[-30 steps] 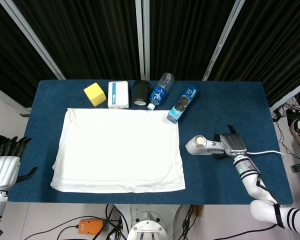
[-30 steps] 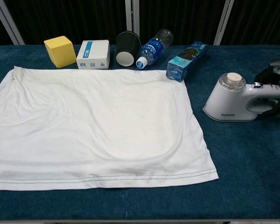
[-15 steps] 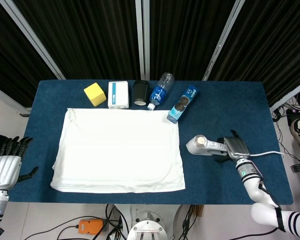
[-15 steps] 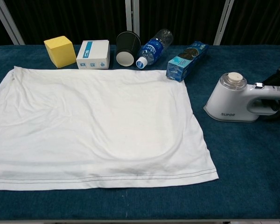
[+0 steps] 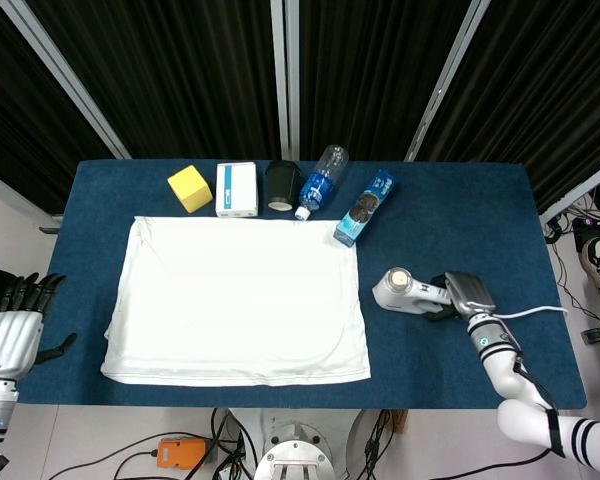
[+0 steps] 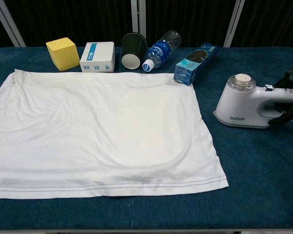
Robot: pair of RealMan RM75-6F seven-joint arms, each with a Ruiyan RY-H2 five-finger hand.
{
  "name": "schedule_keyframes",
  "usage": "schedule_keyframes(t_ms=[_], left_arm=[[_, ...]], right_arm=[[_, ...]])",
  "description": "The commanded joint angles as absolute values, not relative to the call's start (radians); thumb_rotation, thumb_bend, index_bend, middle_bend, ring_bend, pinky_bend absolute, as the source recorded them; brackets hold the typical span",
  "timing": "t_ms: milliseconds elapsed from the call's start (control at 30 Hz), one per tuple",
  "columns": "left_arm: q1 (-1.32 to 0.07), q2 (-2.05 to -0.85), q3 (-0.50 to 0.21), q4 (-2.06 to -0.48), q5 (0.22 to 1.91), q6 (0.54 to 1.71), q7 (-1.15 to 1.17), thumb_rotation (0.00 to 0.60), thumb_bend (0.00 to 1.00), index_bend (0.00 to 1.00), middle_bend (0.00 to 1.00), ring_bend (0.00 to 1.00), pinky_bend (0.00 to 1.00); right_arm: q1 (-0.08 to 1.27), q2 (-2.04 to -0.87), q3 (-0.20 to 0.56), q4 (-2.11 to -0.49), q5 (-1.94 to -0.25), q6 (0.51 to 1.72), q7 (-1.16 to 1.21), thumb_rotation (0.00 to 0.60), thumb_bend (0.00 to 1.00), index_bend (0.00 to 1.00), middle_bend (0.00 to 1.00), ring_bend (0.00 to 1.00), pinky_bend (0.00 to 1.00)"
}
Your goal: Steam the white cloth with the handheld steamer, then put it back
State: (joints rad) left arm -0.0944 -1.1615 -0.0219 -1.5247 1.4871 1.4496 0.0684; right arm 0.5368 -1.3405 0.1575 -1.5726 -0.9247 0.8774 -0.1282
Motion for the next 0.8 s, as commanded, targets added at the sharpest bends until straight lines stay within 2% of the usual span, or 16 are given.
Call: schedule_keyframes(t_ms=[33,333,500,800], left_arm=[[-0.093,-1.162,-0.021,-1.524,1.486,1.449,0.068,0.6,0.16,0.09,0.09,0.0,0.0],[-0.136,-1.16,-0.016,-1.524,1.525,1.403,0.06,0.6,0.17,0.09,0.09,0.0,0.0],[-0.204,-1.158,-0.016,-1.559,1.573,1.33,0.024,0.597,0.27,0.1,0.09,0.0,0.0],[-0.37,-1.222,-0.02,-1.579,1.636,1.138,-0.005,0.426,0.46,0.1,0.09,0.0,0.0]], right_arm=[[0.544,-1.343,0.159,-1.562,-0.947,0.859,-0.104,0.6,0.2,0.93,0.85,0.86,0.52],[0.56,-1.321,0.181,-1.542,-1.095,0.829,0.024,0.6,0.21,1.0,0.89,0.9,0.66],[0.583,-1.287,0.202,-1.567,-1.167,0.828,0.065,0.6,0.31,1.0,0.91,0.92,0.69],[0.652,-1.194,0.245,-1.668,-1.208,0.766,0.104,0.6,0.32,1.0,0.92,0.93,0.71]])
